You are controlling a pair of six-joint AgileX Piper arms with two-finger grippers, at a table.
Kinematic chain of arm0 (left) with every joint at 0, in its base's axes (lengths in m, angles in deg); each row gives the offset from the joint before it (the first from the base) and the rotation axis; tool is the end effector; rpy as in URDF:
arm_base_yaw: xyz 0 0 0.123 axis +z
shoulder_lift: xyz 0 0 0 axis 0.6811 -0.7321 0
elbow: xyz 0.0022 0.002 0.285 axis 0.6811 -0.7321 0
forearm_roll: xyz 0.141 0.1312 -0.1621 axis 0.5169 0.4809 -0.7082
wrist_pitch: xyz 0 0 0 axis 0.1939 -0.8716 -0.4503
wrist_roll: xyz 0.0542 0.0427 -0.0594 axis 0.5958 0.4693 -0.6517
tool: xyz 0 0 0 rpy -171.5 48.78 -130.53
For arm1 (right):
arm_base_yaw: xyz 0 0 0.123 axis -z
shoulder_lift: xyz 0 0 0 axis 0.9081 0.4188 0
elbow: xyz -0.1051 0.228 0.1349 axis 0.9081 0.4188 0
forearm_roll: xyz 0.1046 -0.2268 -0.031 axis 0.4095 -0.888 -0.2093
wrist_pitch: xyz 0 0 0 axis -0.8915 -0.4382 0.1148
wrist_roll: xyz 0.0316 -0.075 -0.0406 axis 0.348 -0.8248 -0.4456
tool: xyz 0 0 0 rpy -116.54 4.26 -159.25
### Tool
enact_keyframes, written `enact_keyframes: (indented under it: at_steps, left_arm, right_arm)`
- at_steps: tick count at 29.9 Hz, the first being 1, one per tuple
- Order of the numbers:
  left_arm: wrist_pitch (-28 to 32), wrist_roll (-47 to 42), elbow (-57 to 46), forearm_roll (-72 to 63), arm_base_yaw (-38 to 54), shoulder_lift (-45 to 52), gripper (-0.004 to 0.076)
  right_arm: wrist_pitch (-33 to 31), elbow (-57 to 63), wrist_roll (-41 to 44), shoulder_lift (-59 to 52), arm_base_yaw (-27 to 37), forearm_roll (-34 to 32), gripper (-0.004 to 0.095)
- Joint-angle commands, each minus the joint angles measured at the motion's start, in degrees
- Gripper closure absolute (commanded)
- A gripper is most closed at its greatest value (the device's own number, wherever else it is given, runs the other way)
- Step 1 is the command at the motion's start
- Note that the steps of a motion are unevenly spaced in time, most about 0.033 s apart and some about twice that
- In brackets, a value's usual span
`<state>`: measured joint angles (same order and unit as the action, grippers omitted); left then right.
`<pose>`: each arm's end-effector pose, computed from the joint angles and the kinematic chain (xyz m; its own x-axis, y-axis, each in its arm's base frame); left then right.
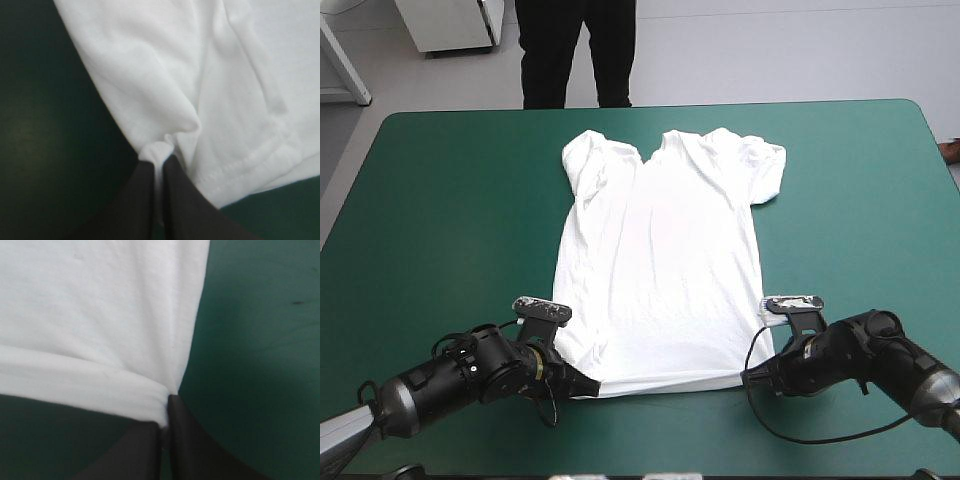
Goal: Fold the cloth
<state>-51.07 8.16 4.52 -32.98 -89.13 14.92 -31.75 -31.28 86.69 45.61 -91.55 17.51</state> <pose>0.1401 -0.1353 0.2246 -0.9214 0.2198 -0.3204 0.2640 0.9592 -0.1012 0.1583 0.0920 0.2191 -0.9526 -0.1605 -0.2582 -0.2174 0.9534 0.2093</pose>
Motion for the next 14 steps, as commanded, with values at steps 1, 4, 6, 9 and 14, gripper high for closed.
enact_keyframes:
  at_steps: [1,4,6,9,14]
  left_arm:
    - [-2.51,-0.80,1.01,0.86,-0.41,1.26,0.0734]
    - [-6.82,-0.80,1.01,0.60,-0.41,1.26,0.0734]
    - [-10.11,-0.80,1.41,0.60,-0.41,1.26,0.0734]
    - [-14.87,-0.68,2.80,0.70,-0.41,1.48,0.0732]
    - [-18.19,3.83,7.51,-0.48,-0.41,2.41,0.0654]
  right_arm:
    - [-0.02,-0.94,0.08,-1.33,-0.11,-0.41,0.0923]
    - [-0.51,-0.94,0.08,-1.33,-0.11,-0.20,0.0908]
    - [-1.40,-1.14,0.08,-1.42,-0.11,0.02,0.0856]
    - [-5.39,-2.75,0.08,-1.42,-0.11,0.34,0.0694]
    - [-12.09,-7.21,0.21,-1.73,-0.11,0.06,0.0321]
